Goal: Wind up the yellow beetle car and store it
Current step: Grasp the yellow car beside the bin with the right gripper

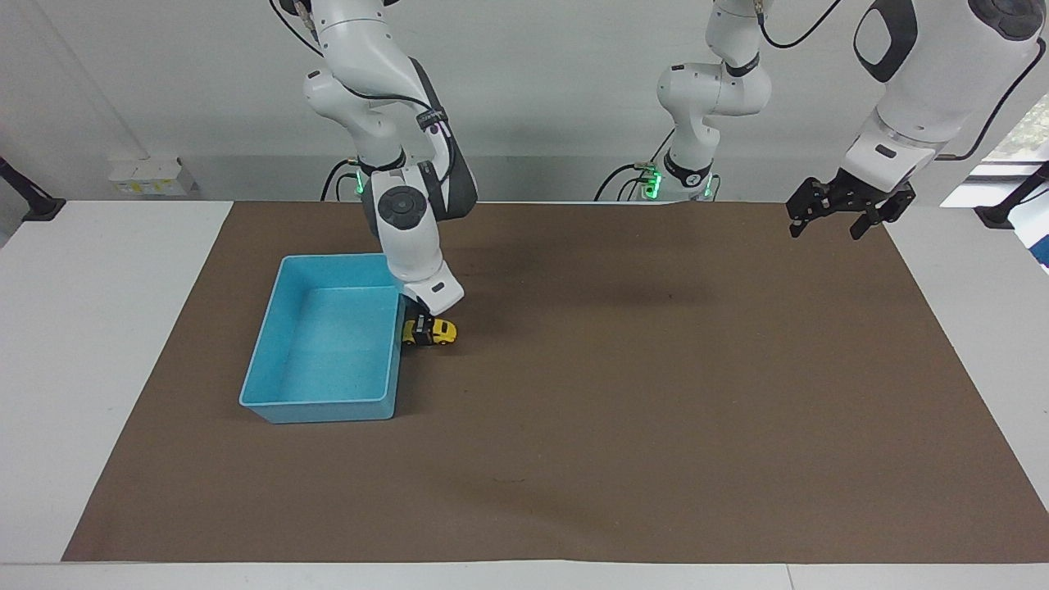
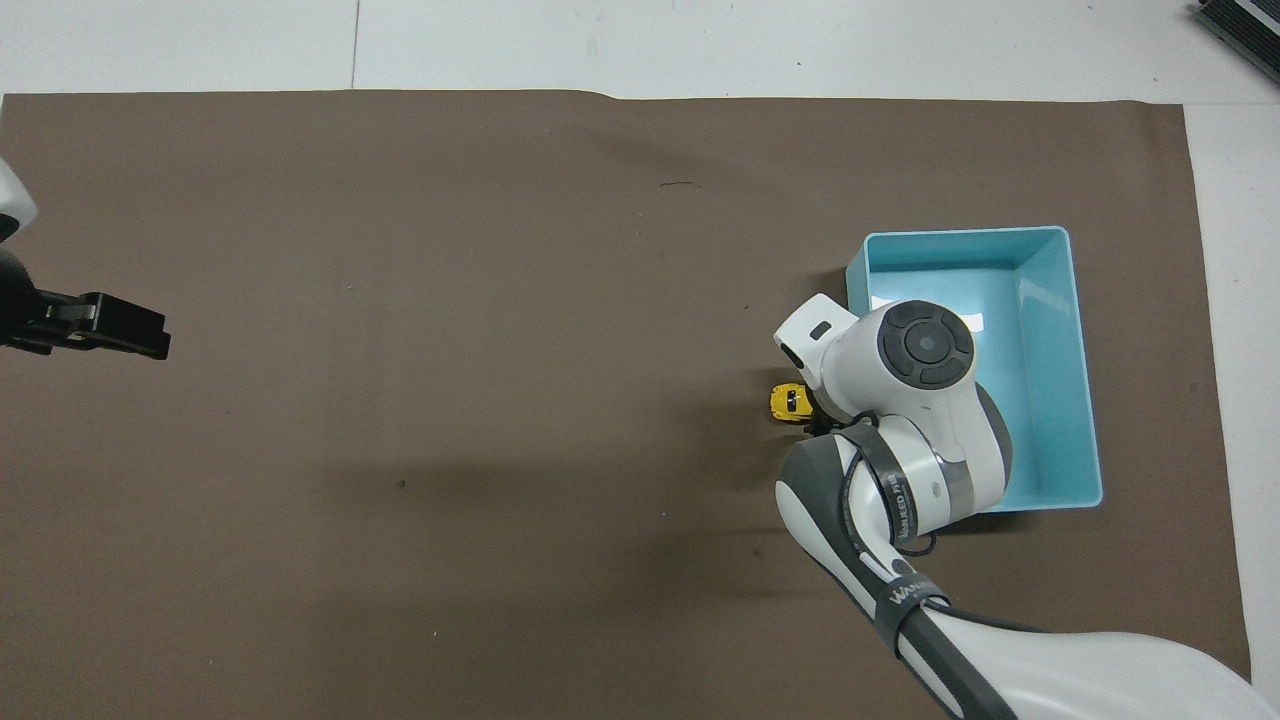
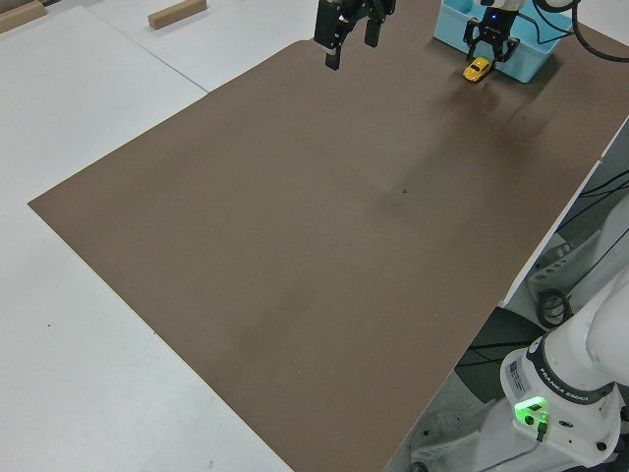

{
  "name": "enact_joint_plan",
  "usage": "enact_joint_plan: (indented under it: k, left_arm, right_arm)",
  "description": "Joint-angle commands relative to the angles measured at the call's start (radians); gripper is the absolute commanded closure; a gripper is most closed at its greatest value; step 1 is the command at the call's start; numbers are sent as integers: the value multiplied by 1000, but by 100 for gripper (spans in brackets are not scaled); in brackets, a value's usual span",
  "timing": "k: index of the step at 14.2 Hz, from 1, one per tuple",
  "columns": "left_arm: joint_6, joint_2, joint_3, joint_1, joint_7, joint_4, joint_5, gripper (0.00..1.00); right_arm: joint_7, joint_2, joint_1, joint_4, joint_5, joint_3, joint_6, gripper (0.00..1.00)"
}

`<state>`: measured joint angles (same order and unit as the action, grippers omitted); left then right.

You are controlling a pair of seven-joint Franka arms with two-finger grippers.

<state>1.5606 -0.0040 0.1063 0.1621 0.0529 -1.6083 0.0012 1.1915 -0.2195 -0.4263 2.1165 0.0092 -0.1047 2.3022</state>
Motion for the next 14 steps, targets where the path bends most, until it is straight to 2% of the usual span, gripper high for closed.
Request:
enact_joint_plan:
  k: [1, 3, 7, 14]
  left_arm:
    - [-13, -18, -11, -19, -7, -9, -15, 0]
    - [-13, -18, -11, -19, -7, -9, -15, 0]
    - [-13, -18, -11, -19, -7, -9, -15, 0]
    - [-13, -18, -11, -19, -7, -9, -15, 0]
  right_arm:
    - [25, 14, 6, 26, -6, 2, 26, 67]
    - [20, 14, 6, 25, -6, 2, 26, 86]
    - [-56, -6, -25, -22, 2, 3, 25, 88]
    - [-59, -15, -41, -78, 5, 5, -16, 88]
